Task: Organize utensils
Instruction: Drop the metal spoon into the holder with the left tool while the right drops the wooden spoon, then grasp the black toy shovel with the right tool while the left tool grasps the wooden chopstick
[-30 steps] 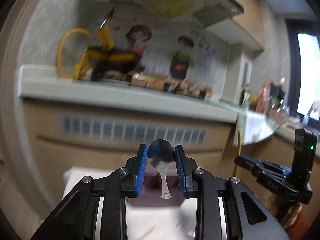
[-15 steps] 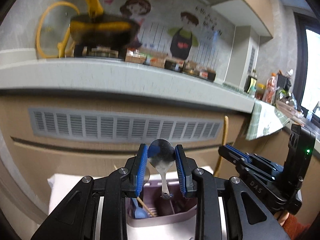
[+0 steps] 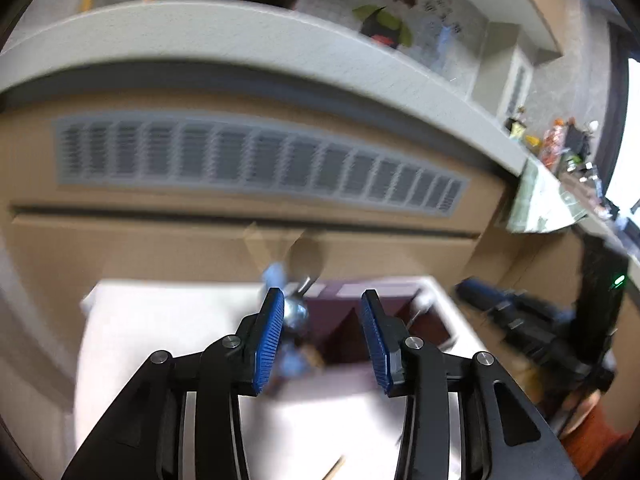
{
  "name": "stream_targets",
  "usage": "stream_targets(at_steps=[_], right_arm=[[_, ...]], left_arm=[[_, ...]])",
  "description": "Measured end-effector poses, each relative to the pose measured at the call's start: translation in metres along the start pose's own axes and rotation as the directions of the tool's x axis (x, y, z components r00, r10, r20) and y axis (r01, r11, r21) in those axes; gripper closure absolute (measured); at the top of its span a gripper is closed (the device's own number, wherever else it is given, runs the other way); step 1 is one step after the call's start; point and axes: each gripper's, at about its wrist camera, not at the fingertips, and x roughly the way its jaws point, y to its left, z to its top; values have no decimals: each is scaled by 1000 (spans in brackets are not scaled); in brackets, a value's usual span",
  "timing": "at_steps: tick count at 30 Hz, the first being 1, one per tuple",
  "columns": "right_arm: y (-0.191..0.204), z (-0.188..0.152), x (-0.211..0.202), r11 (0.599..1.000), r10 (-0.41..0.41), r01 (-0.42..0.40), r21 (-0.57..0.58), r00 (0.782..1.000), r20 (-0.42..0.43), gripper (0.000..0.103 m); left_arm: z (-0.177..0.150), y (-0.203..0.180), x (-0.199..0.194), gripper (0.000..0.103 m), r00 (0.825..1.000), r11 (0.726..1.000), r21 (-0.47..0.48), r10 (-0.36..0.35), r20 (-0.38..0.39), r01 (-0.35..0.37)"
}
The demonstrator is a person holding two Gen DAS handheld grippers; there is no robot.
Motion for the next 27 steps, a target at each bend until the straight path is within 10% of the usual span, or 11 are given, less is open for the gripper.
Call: stream_targets(at_steps=[13, 27], right_arm=[[9, -99, -43, 996, -63, 49, -76, 979, -195, 82], [0, -194, -98, 997, 69, -82, -15, 919, -388, 81]], left_arm=[[-161, 64, -39, 62, 970, 959, -240, 99, -223, -153], [-207, 6, -63, 62, 956, 969, -236, 1, -293, -73]])
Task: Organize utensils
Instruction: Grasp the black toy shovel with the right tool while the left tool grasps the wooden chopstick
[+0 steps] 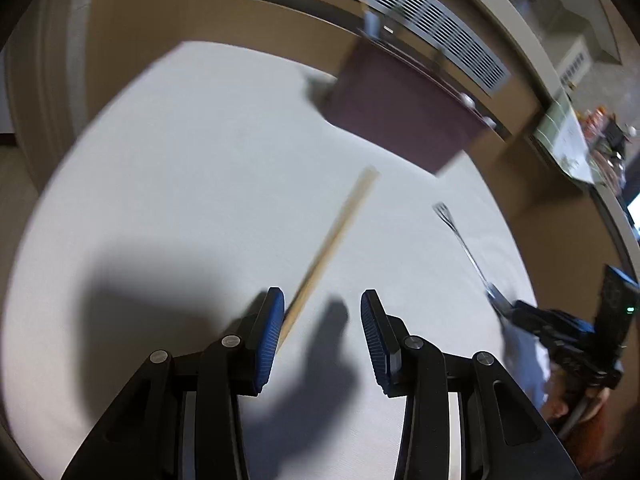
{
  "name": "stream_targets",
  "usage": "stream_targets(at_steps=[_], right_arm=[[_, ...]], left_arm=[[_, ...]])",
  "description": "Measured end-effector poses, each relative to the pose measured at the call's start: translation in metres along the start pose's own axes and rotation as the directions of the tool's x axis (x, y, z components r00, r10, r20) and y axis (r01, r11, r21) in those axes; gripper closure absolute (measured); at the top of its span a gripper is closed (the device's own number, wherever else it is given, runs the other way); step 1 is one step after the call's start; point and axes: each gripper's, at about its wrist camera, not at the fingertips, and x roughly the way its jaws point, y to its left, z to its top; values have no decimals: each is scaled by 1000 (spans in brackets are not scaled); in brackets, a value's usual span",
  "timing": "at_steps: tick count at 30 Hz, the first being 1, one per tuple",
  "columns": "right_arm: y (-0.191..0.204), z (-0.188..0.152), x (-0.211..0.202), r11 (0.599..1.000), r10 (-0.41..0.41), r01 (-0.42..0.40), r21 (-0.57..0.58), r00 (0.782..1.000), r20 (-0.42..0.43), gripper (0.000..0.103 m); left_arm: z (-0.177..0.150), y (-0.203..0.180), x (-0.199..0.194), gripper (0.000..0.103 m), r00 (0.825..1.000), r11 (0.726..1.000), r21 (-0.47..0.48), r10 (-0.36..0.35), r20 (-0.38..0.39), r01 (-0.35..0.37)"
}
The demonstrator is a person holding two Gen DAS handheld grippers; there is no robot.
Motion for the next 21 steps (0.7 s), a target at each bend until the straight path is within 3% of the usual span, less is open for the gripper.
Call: stream_targets(at_steps=[2, 6, 12, 16, 19, 21], right_arm=[[2, -9, 6, 1000, -14, 14, -23, 999, -30, 81], [11, -13, 8, 995, -55, 54, -84, 998, -8, 77], [17, -1, 20, 983, -130, 133, -123, 991, 36, 55], [13, 3, 21, 988, -117, 120, -102, 992, 38, 57], [17, 4, 18, 984, -125, 129, -119, 991, 43, 73], [19, 7, 11, 980, -150, 158, -122, 986, 78, 73]], left_arm=[[-3, -14, 3, 62, 1000, 999, 40, 4, -12, -4], [-10, -40, 11, 62, 998, 989, 132, 64, -17, -61], [-12, -47, 13, 62, 994, 977, 180, 113, -1, -111], [-13, -45, 13, 62, 994, 980, 172, 107, -6, -105], [-12, -45, 13, 62, 994, 979, 173, 110, -7, -107], [-11, -44, 13, 62, 994, 979, 171, 110, -9, -107]])
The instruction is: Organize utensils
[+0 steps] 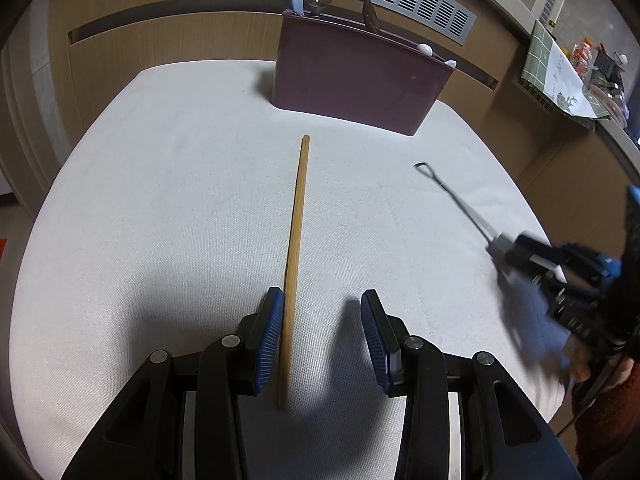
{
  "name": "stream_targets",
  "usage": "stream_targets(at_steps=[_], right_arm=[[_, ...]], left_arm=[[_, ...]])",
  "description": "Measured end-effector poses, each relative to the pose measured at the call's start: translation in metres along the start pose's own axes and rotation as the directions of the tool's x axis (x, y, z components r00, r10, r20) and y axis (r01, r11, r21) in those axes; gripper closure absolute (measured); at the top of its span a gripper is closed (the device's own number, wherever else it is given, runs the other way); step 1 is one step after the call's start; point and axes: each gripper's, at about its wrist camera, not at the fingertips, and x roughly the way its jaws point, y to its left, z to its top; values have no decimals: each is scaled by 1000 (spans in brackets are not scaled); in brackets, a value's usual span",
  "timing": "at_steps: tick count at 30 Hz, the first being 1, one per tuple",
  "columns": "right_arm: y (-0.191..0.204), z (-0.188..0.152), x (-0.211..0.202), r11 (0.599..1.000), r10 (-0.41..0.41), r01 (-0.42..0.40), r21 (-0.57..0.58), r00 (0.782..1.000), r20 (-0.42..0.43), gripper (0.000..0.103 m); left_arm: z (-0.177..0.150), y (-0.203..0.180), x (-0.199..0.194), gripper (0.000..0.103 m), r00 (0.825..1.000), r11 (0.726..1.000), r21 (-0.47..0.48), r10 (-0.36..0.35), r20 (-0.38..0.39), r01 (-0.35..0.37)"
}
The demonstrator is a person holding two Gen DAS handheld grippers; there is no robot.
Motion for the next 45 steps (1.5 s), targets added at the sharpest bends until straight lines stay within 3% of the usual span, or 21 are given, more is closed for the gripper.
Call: stream_targets(at_steps=[3, 9, 15, 17, 19, 21, 23, 24, 26, 31, 37, 42, 45], right_arm=[[-4, 13, -23, 999, -51, 50, 13, 994, 101, 74], [-13, 42, -61, 998, -60, 50, 47, 968, 245, 78], [-14, 67, -60, 998, -38, 25, 53, 965, 259, 82], [-13, 71, -58, 999, -26, 13, 50, 968, 251, 101], [-10, 73, -58, 999, -10, -1, 45, 968, 249, 101], [-6, 74, -57, 999, -15, 7, 32, 967, 253, 101], [-5, 74, -56, 1000, -15, 9, 28, 966, 257, 101], [-6, 74, -55, 1000, -8, 1, 30, 966, 258, 101], [-8, 74, -53, 999, -1, -8, 36, 966, 257, 101], [-12, 73, -49, 999, -9, -2, 41, 970, 242, 101], [-16, 69, -47, 999, -19, 8, 54, 975, 221, 100], [-18, 68, -40, 996, 20, -35, 78, 983, 182, 93], [-19, 64, -29, 996, 9, -20, 88, 991, 132, 81]], left_arm=[[1, 0, 0, 62, 1000, 1000, -4, -2, -2, 2], [2, 3, 1, 62, 1000, 999, -35, -14, -3, 14], [22, 4, 13, 62, 999, 1000, -5, -14, -29, 14], [34, 5, 21, 63, 999, 1000, 15, -8, -48, 8], [49, 5, 29, 64, 997, 999, 40, -4, -81, 7], [61, 5, 38, 68, 995, 998, 62, -7, -104, 14], [70, 7, 44, 87, 994, 997, 74, 16, -105, -8], [73, 8, 47, 91, 994, 996, 82, 33, -103, -25], [77, 9, 50, 96, 995, 996, 86, 39, -92, -32], [79, 9, 49, 98, 998, 998, 55, 22, -51, -19], [81, 3, 15, 98, 998, 999, 21, -32, 56, 31], [80, 1, -17, 97, 988, 999, 15, -45, 148, 43], [78, 8, -40, 97, 973, 998, -11, -55, 222, 58]])
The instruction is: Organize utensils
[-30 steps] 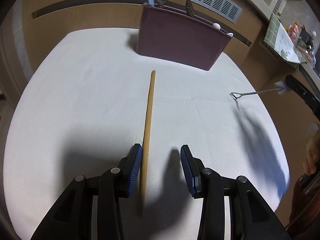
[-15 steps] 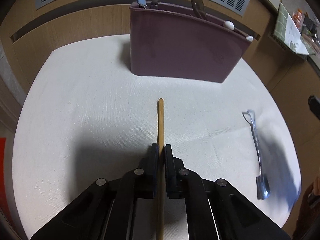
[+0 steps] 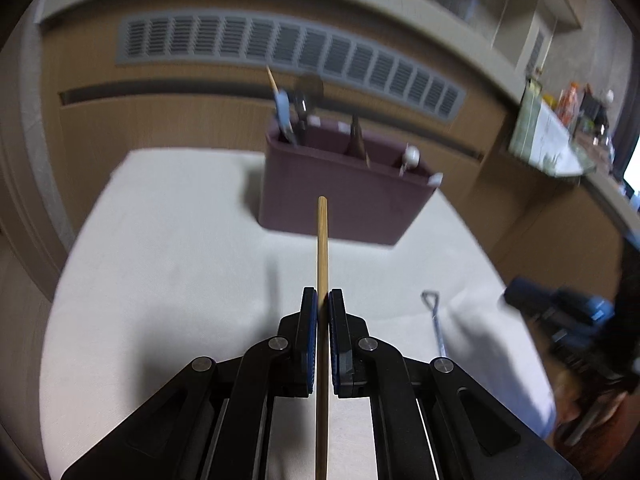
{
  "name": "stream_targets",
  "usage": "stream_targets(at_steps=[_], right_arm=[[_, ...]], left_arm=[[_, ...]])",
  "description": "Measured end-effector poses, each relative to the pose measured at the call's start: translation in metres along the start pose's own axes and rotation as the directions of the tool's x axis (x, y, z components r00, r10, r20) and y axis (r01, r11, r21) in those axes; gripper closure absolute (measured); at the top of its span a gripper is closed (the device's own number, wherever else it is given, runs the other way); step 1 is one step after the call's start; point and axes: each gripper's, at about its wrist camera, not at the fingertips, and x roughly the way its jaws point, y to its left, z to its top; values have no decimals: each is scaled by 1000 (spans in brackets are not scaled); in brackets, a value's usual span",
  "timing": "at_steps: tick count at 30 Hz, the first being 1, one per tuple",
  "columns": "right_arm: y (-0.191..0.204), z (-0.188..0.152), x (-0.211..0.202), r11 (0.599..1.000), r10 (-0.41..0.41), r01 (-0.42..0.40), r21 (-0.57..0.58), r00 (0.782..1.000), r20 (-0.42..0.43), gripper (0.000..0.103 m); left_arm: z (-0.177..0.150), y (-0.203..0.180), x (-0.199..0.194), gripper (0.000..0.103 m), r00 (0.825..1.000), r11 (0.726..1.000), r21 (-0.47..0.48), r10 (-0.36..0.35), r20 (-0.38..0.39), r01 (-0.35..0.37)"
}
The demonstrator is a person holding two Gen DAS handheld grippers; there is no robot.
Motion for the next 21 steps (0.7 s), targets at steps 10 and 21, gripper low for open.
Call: stream_targets(at_steps=[10, 21], right_arm=[[0, -27, 76, 984, 56, -9, 180, 965, -256, 77], [38, -11, 92, 994, -105, 99, -37, 962, -253, 77]], left_arm=[[2, 12, -34, 97, 992, 999, -34, 19, 123, -15], [-5, 21, -33, 97, 994, 998, -66, 18, 104, -12]])
